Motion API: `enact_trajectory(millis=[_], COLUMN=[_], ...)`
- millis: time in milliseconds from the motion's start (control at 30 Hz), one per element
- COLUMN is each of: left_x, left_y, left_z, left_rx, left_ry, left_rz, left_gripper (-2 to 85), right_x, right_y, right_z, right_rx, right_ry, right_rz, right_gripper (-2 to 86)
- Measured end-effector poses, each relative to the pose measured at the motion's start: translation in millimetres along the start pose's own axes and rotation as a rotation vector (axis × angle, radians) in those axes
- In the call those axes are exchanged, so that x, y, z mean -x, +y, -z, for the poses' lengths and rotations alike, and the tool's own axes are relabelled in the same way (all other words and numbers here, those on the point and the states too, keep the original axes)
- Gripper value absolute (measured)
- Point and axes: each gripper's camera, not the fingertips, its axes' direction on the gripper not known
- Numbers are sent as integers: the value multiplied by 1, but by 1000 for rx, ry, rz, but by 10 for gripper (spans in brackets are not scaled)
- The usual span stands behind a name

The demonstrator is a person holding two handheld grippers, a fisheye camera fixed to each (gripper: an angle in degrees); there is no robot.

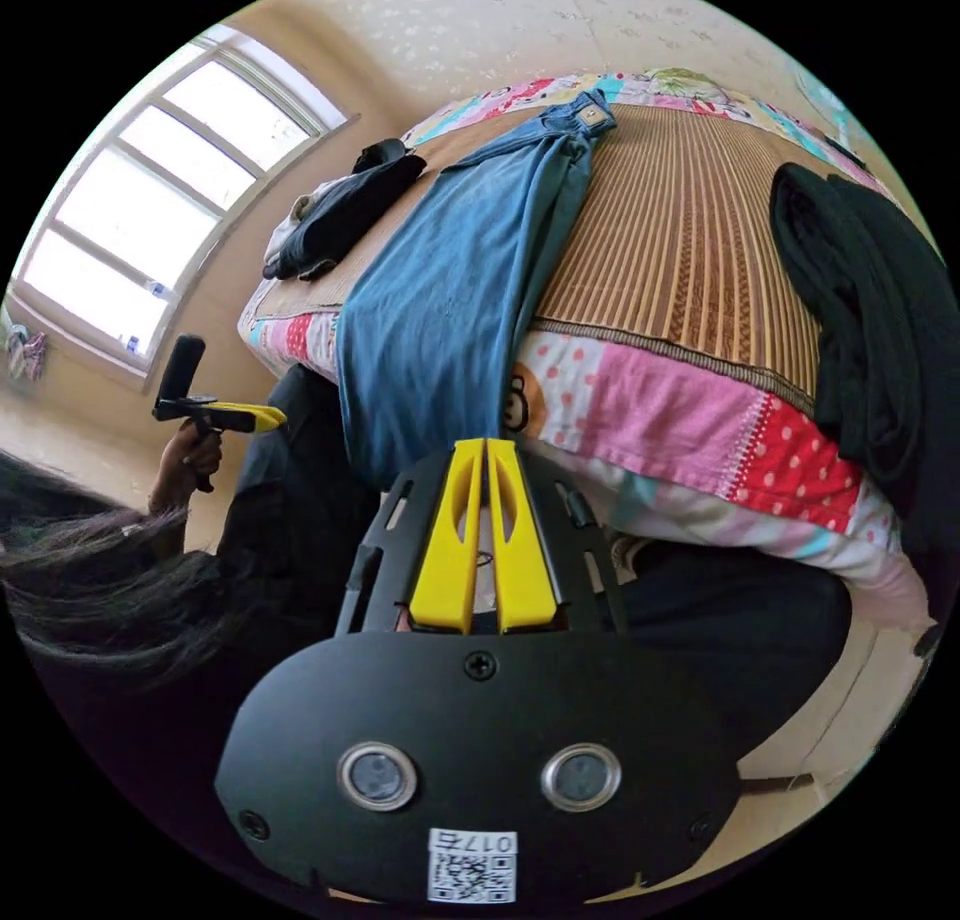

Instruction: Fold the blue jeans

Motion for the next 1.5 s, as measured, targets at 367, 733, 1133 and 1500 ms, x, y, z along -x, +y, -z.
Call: enact_trajectory(millis=[367, 733, 1133, 1500], left_x=[31, 62, 94, -100], left_y=[-135, -30, 31, 49], left_z=[16, 17, 119, 305], left_rx=[-273, -441, -414, -510], left_ry=[-126, -38, 1018, 1043], left_rz=[39, 101, -102, -727], left_gripper=[145, 51, -9, -9], right_x=[-63, -81, -103, 6], right_y=[-119, -74, -32, -29], right_z=[22, -2, 157, 396], right_rx=[-192, -229, -404, -654], right_ry=[9, -105, -814, -767], right_rz=[-135, -225, 97, 596], right_gripper=[128, 49, 26, 23])
